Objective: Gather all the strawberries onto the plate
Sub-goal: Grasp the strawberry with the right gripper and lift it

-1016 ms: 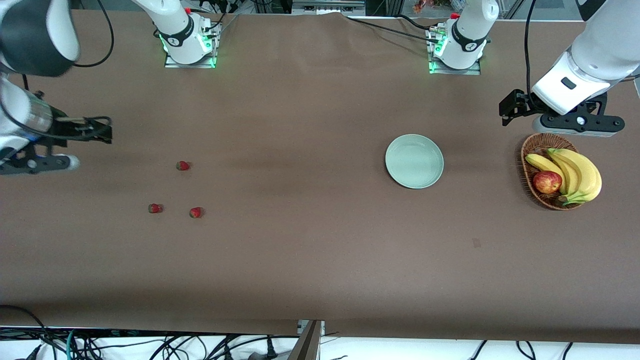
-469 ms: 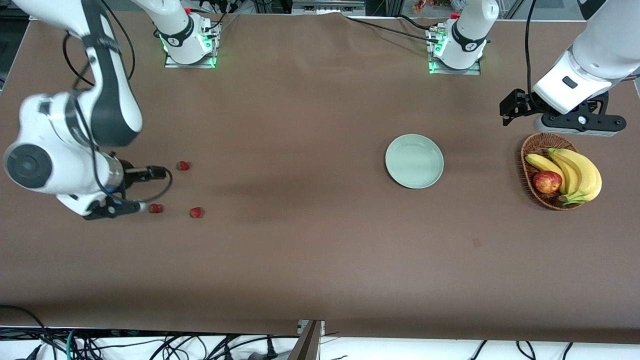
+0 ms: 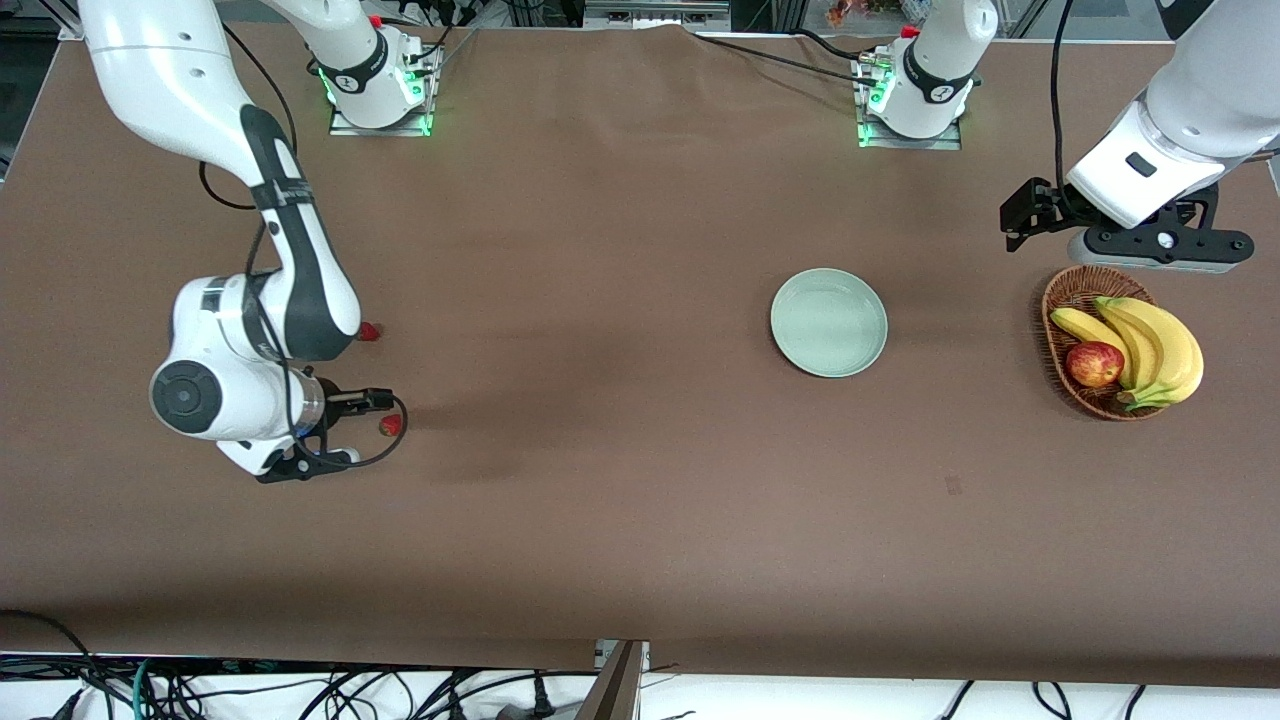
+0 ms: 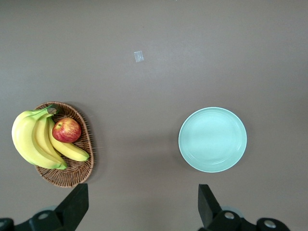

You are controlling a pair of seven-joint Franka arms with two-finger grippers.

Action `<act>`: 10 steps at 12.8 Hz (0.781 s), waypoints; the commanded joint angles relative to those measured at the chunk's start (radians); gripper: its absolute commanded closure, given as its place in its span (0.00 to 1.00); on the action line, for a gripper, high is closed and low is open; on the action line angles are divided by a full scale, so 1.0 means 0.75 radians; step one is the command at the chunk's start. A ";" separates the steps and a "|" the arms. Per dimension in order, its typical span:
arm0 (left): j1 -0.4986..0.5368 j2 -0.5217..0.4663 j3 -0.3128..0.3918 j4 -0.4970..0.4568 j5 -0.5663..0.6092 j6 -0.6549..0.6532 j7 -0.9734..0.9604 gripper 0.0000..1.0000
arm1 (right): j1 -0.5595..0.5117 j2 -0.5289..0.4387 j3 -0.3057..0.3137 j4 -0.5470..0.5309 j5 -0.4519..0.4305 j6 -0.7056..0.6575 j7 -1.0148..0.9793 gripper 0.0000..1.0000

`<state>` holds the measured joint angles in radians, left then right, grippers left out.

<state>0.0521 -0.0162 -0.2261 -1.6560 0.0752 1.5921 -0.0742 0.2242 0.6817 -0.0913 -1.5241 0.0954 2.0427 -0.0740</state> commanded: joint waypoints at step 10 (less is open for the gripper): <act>0.010 0.009 -0.005 0.032 0.006 -0.024 0.025 0.00 | 0.039 0.065 -0.001 -0.156 0.020 0.318 0.009 0.22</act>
<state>0.0528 -0.0162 -0.2257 -1.6560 0.0752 1.5921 -0.0742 0.2482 0.7460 -0.0912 -1.6125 0.0956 2.2712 -0.0734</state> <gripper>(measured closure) 0.000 0.150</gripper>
